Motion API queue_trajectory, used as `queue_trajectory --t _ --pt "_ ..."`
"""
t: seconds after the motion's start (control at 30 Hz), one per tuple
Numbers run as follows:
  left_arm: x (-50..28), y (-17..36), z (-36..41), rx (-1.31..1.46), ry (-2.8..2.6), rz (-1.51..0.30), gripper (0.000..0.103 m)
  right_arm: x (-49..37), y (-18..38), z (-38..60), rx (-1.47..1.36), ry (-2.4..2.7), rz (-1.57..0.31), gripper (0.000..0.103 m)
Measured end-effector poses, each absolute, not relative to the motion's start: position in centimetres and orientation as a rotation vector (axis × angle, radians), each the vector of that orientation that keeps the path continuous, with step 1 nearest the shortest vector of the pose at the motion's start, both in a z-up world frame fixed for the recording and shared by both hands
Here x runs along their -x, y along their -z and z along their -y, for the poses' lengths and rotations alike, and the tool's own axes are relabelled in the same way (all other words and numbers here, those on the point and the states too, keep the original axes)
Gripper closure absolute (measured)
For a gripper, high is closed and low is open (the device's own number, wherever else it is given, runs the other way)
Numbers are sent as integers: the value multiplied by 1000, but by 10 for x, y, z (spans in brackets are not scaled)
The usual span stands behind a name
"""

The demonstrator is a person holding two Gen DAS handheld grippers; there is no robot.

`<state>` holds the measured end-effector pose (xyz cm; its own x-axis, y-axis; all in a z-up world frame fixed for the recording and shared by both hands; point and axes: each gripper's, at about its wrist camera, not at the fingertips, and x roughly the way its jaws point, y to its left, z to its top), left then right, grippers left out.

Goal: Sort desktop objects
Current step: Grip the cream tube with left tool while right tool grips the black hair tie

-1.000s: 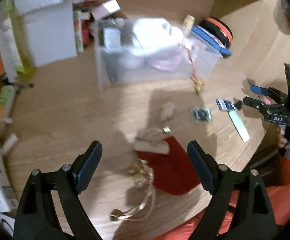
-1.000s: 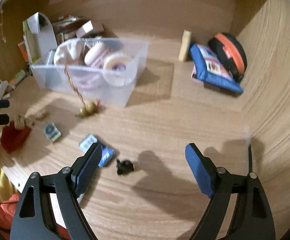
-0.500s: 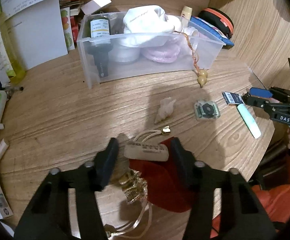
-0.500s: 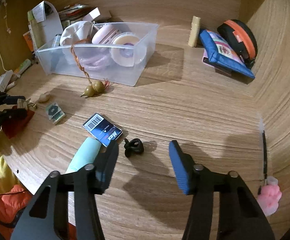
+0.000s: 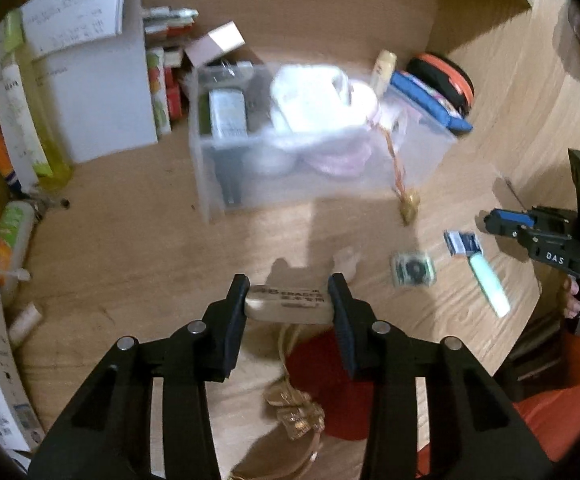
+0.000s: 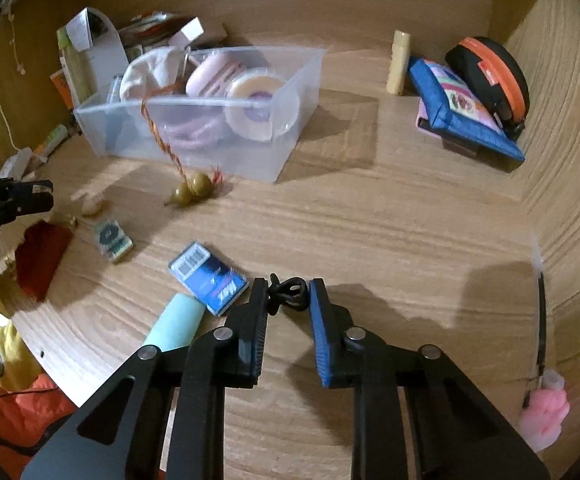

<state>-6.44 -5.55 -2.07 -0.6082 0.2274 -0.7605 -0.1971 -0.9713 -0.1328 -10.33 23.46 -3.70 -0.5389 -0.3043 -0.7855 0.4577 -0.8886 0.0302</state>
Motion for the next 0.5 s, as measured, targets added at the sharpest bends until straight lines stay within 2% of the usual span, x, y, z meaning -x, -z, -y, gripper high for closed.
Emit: queue_trajectory --t 0.27,0.5 --pt "81 -8 65 1140 -2693 54 63 122 4 -235 -1061 2447 -188 84" --pt "107 -24 66 1080 -2706 52 63 144 -18 -217 -981 2432 -208 84"
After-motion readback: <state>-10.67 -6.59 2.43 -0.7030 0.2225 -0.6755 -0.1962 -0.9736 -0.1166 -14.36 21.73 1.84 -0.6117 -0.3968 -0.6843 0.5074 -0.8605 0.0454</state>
